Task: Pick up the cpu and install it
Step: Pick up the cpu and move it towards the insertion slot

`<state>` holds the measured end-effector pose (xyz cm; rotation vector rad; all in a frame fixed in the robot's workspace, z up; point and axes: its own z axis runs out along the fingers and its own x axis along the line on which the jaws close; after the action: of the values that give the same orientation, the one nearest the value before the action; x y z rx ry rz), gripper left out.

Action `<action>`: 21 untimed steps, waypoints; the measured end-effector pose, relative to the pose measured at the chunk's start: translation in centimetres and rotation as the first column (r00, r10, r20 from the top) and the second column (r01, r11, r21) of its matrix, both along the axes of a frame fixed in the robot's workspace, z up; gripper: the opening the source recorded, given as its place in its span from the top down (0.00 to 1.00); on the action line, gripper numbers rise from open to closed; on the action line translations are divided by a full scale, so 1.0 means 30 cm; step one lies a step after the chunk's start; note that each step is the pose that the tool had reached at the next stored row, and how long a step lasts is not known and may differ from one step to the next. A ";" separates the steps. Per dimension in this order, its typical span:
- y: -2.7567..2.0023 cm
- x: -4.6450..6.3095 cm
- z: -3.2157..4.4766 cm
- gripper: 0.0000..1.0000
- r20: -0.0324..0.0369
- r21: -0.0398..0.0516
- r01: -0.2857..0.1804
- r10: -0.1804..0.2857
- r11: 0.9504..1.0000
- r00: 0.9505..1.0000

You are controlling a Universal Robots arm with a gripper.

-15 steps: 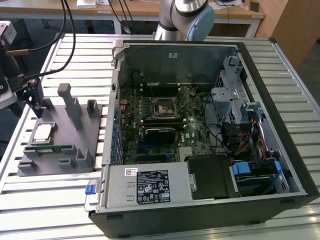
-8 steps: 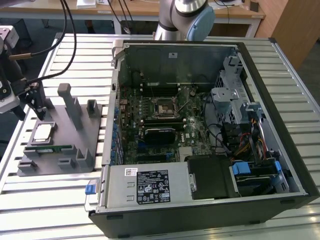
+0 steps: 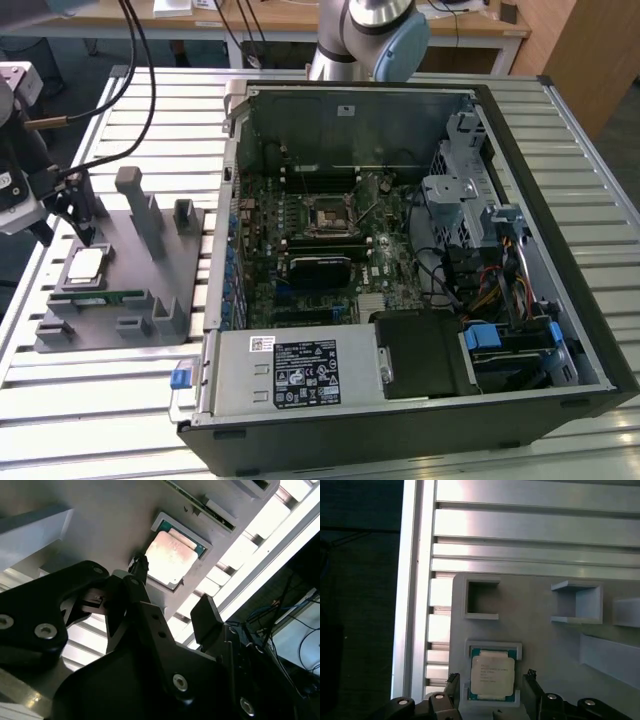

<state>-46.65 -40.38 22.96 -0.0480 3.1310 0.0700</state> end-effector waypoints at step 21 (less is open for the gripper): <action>-0.001 0.000 -0.085 0.34 0.005 0.000 -0.020 0.020 1.000 1.000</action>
<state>-46.65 -40.40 20.42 -0.0796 3.1258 0.0700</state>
